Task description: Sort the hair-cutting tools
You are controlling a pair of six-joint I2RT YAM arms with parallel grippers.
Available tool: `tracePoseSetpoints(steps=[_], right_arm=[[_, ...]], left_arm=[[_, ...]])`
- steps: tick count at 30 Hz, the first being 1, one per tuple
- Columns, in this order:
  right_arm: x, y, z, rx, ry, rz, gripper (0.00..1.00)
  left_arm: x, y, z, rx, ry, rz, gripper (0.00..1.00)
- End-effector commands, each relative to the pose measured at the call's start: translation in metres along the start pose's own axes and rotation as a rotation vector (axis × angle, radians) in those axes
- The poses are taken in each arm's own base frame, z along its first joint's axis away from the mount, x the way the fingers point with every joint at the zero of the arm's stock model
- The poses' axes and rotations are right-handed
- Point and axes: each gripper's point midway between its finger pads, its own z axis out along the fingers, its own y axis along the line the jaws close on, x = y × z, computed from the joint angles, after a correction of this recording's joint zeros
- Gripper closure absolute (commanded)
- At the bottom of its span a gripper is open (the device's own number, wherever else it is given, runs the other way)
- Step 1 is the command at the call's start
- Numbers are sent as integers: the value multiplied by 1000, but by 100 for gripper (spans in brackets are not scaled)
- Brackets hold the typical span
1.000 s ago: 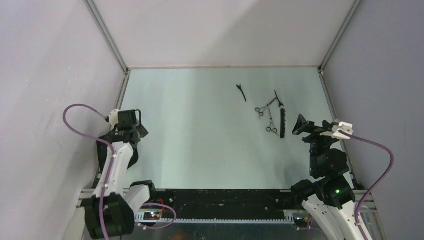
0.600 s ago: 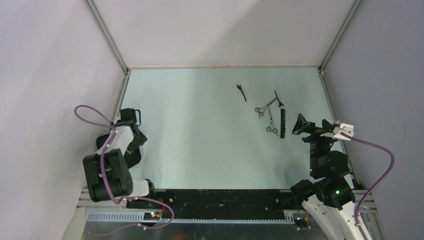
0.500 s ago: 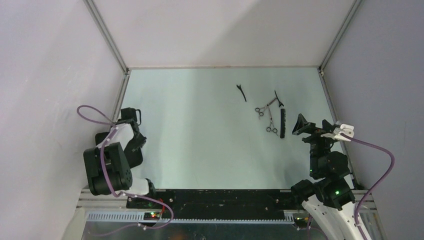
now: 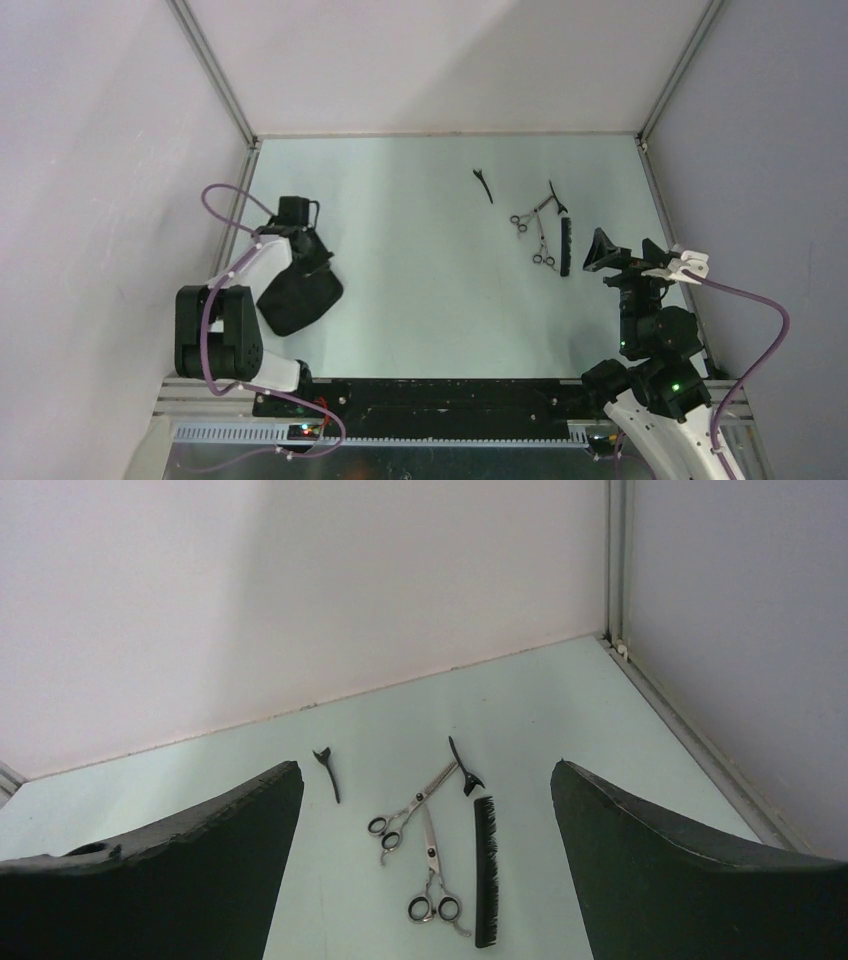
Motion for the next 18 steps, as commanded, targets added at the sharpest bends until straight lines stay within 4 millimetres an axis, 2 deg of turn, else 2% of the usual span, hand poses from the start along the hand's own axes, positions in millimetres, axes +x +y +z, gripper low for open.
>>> tracePoseSetpoints(steps=[1, 4, 6, 7, 8, 11, 12, 15, 16, 18], right_arm=[[-10, 4, -2, -25, -42, 20, 1], [-11, 5, -2, -34, -44, 23, 1], [-10, 6, -3, -43, -44, 25, 1], [-10, 7, -3, -46, -44, 25, 1], [-10, 8, -4, -52, -44, 26, 1], [-10, 10, -5, -68, -43, 27, 1], [-11, 11, -5, -72, -45, 29, 1], [-10, 16, -6, -100, -41, 28, 1], [-10, 17, -6, -107, -40, 29, 1], [-9, 20, -6, -122, -38, 28, 1]], left_arm=[[6, -82, -18, 257, 4, -29, 100], [17, -120, -24, 343, 23, -41, 100], [31, -153, -32, 416, 37, -24, 100], [29, -170, -36, 457, 33, -46, 100], [39, -183, -37, 476, 51, -32, 100], [41, -228, -50, 583, 52, -44, 100], [48, -240, -46, 596, 63, -30, 100], [45, -272, -51, 645, 64, -21, 99], [48, -277, -46, 642, 73, -17, 97], [43, -288, -47, 664, 66, -19, 92]])
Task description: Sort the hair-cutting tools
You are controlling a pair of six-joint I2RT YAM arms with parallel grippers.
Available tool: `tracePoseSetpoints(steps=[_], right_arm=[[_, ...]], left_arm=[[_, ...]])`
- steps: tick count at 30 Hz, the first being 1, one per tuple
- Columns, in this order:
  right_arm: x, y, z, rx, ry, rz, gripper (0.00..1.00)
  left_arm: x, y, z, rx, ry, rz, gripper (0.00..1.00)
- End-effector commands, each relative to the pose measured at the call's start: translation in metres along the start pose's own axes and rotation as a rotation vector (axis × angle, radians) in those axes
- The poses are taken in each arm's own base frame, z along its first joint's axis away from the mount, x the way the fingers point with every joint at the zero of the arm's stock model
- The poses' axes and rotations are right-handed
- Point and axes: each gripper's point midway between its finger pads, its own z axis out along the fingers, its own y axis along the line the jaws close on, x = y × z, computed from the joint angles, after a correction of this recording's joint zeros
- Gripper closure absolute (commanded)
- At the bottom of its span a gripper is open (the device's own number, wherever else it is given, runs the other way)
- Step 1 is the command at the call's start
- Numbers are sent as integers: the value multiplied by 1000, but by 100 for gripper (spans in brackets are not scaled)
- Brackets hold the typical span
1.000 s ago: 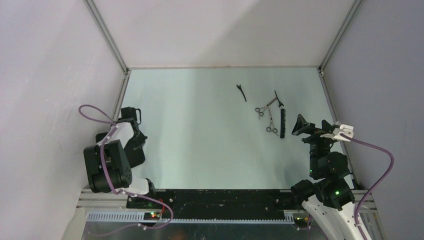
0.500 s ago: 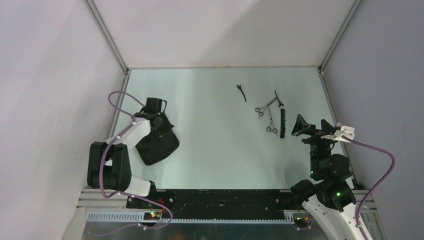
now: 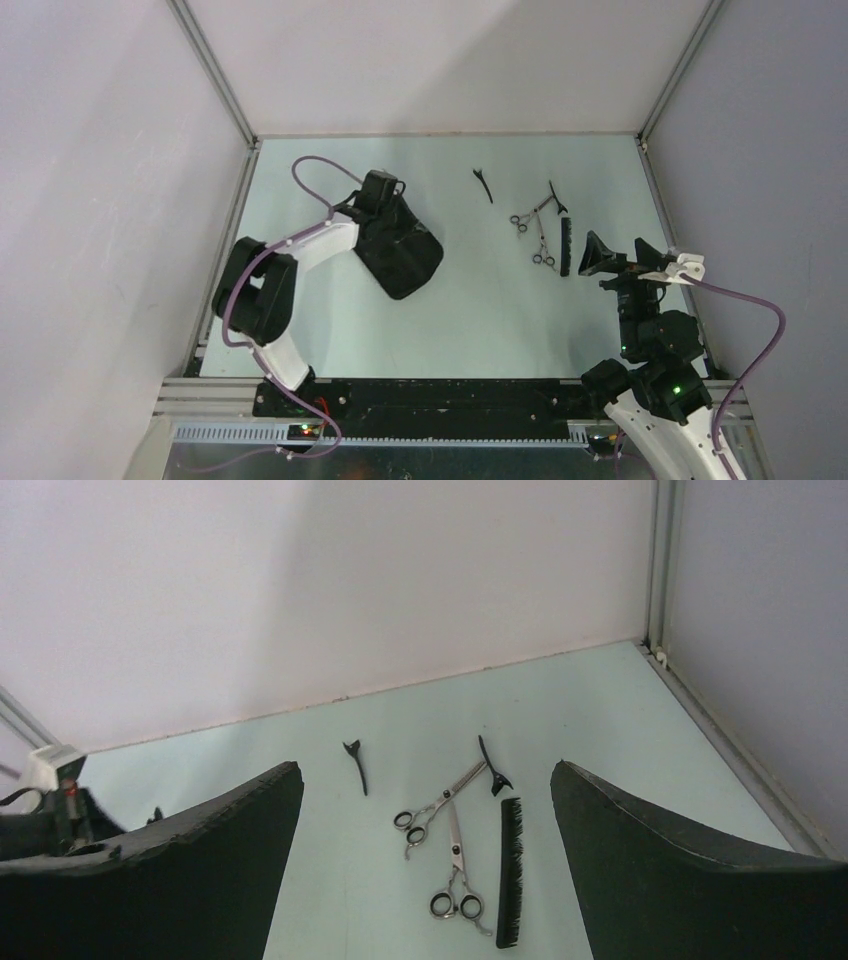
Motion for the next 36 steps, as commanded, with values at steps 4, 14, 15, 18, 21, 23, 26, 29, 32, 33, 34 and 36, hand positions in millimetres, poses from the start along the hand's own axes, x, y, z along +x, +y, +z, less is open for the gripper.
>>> tracePoseSetpoints(steps=[4, 14, 15, 18, 21, 23, 26, 29, 32, 33, 34, 36], right_arm=[[-7, 16, 0, -84, -20, 4, 1], [23, 51, 21, -187, 206, -63, 1], [29, 54, 24, -186, 251, -77, 1], [47, 61, 32, -184, 352, -92, 1], [69, 67, 41, -164, 473, -96, 1], [84, 73, 44, -171, 555, -94, 1], [106, 70, 54, -116, 668, -66, 1], [127, 70, 55, -110, 777, -3, 1], [147, 62, 60, -59, 864, 85, 1], [151, 65, 59, -73, 886, 108, 1], [158, 62, 60, -54, 908, 123, 1], [167, 60, 61, -43, 942, 131, 1]], left_arm=[[-32, -59, -6, 147, -79, 9, 67], [-62, -18, -67, 23, -214, 121, 17], [-63, -6, -72, -2, -219, 114, 14], [-65, 29, -77, -77, -230, 110, 9], [-75, 59, -82, -127, -245, 66, 9], [-79, 77, -82, -154, -251, 44, 10], [-82, 91, -78, -185, -240, 38, 13], [-81, 100, -66, -218, -200, 45, 17], [-79, 110, -50, -252, -163, 43, 21], [-79, 112, -47, -259, -152, 47, 22], [-78, 116, -41, -272, -137, 45, 23], [-78, 121, -33, -292, -119, 49, 23]])
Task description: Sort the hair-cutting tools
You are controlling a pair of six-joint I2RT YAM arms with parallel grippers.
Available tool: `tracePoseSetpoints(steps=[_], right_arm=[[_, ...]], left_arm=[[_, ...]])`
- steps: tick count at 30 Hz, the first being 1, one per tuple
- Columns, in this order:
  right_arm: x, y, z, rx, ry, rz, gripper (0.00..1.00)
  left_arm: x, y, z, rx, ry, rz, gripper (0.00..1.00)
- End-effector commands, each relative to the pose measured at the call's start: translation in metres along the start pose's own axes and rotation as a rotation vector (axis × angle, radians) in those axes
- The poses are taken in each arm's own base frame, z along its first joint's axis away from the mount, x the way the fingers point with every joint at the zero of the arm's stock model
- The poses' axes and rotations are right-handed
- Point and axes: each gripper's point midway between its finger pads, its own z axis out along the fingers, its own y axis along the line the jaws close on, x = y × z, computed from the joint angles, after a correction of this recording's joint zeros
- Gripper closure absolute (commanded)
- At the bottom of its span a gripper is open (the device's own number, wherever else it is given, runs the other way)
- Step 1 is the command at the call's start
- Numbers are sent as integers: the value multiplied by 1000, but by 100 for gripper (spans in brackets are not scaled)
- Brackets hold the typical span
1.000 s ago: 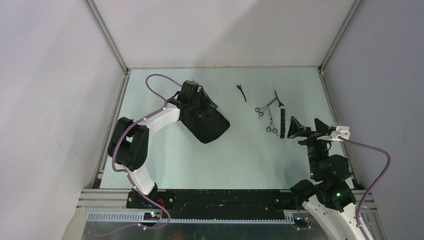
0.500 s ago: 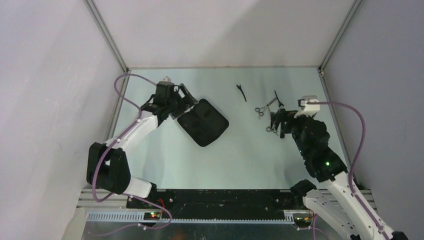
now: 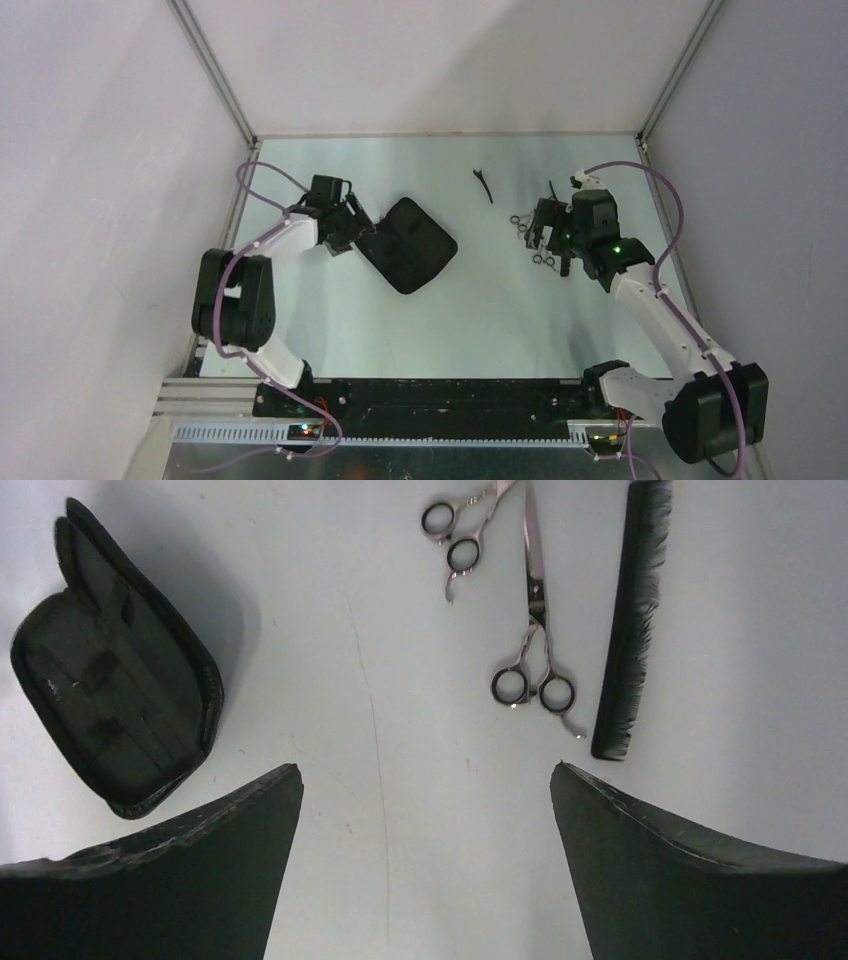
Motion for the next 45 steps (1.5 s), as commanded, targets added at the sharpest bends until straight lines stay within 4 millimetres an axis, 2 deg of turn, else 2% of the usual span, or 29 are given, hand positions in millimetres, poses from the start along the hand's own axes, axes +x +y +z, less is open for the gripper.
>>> tracePoseSetpoints(steps=[1, 4, 8, 10, 13, 15, 17, 20, 24, 29, 30, 31, 32, 33, 34, 37, 40, 42, 45], right_arm=[[-3, 15, 4, -67, 57, 88, 1], [1, 10, 16, -46, 94, 90, 1], [-1, 2, 28, 5, 116, 98, 1], [-3, -1, 34, 22, 122, 115, 2], [-2, -3, 47, 40, 146, 132, 4], [-7, -3, 55, 49, 150, 137, 5], [-10, -2, 63, 53, 152, 140, 6], [-19, -11, 75, 106, 131, 140, 8], [-30, -32, 97, 183, 124, 164, 11], [-43, -71, 130, 300, 129, 205, 23], [-38, -81, 139, 330, 147, 209, 25], [-46, -83, 142, 336, 139, 212, 28], [-41, -92, 150, 356, 160, 220, 30], [-48, -94, 153, 360, 149, 225, 35], [-43, -100, 161, 374, 167, 228, 36], [-46, -107, 173, 394, 182, 234, 43], [-42, -112, 190, 405, 210, 230, 49], [-40, -114, 199, 409, 227, 231, 52], [-33, -117, 212, 407, 263, 228, 55]], left_arm=[[-6, 0, 15, -22, 13, 47, 23], [-1, 5, 28, -49, 42, 47, 28], [6, 7, 35, -43, 65, 40, 42], [9, 9, 36, -40, 70, 31, 55], [15, 10, 33, -27, 72, 11, 82], [24, 17, 31, -30, 83, 4, 95], [30, 20, 26, -26, 87, 0, 99], [37, 23, 16, -11, 83, -14, 100], [50, 36, 0, -31, 79, -34, 100], [71, 53, -23, -50, 54, -75, 100], [74, 55, -25, -51, 49, -95, 100], [80, 60, -29, -52, 42, -103, 100], [84, 62, -31, -52, 40, -127, 100], [90, 66, -34, -45, 33, -135, 100], [93, 68, -35, -47, 32, -162, 100], [107, 79, -38, -45, 30, -203, 99], [115, 86, -41, -47, 29, -226, 94], [117, 88, -43, -46, 27, -231, 87], [115, 90, -47, -51, 11, -230, 71]])
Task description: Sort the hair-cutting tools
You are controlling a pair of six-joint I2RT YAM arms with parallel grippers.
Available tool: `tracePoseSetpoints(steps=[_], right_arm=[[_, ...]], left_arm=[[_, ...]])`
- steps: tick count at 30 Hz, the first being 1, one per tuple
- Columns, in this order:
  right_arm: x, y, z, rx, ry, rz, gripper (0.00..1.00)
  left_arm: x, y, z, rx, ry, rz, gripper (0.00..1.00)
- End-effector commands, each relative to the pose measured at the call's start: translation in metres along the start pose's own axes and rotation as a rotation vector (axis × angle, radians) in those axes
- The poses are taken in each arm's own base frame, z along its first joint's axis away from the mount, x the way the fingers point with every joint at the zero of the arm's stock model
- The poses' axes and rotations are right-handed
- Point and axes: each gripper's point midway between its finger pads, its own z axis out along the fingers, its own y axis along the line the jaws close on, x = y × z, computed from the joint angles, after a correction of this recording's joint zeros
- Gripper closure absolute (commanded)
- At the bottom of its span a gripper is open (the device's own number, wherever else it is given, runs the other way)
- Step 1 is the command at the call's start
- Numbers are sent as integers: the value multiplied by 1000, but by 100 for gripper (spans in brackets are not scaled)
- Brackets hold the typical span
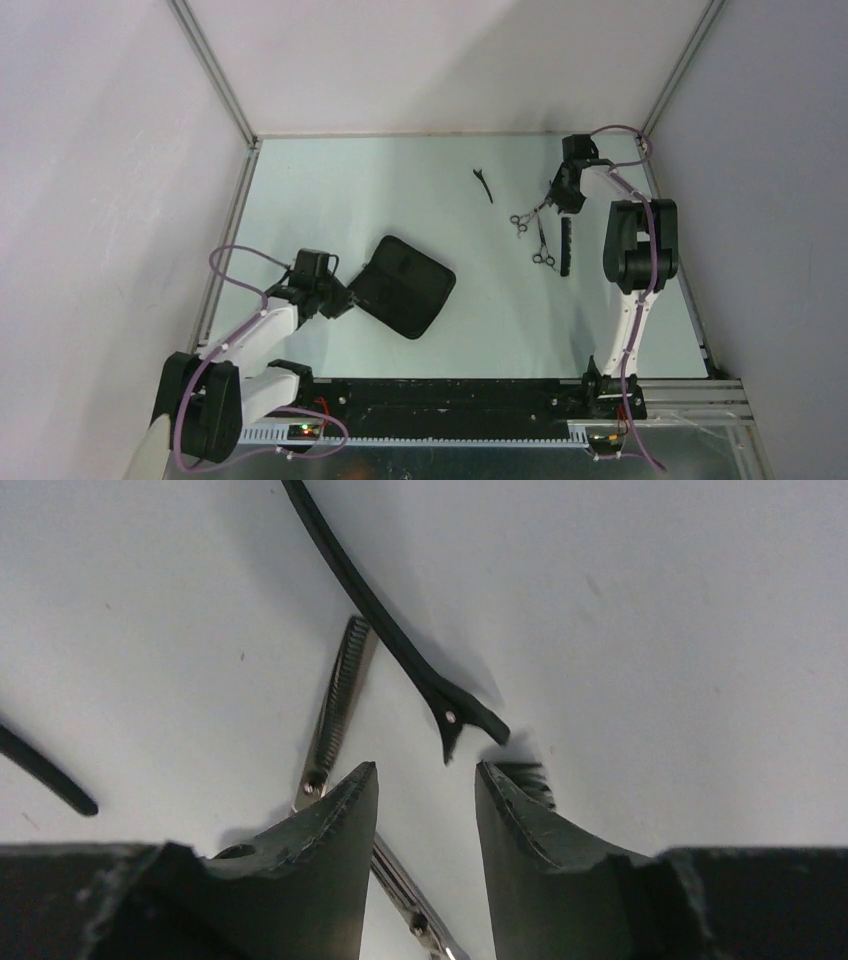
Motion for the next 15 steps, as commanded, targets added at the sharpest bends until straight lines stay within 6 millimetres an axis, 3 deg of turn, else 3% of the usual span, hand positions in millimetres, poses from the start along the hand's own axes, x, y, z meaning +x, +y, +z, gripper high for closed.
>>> tracePoseSetpoints(steps=[1, 6, 9, 15], right_arm=[[-15, 4, 10, 14, 4, -10, 56], [-20, 1, 20, 40, 22, 1, 58], [-11, -7, 25, 65, 67, 14, 58], [-6, -11, 31, 66, 112, 37, 60]], left_arm=[[-7, 3, -8, -11, -55, -23, 67], [-18, -2, -22, 5, -107, -2, 35], [-31, -7, -38, 8, -159, 38, 22], [-58, -26, -72, 49, -273, 110, 10]])
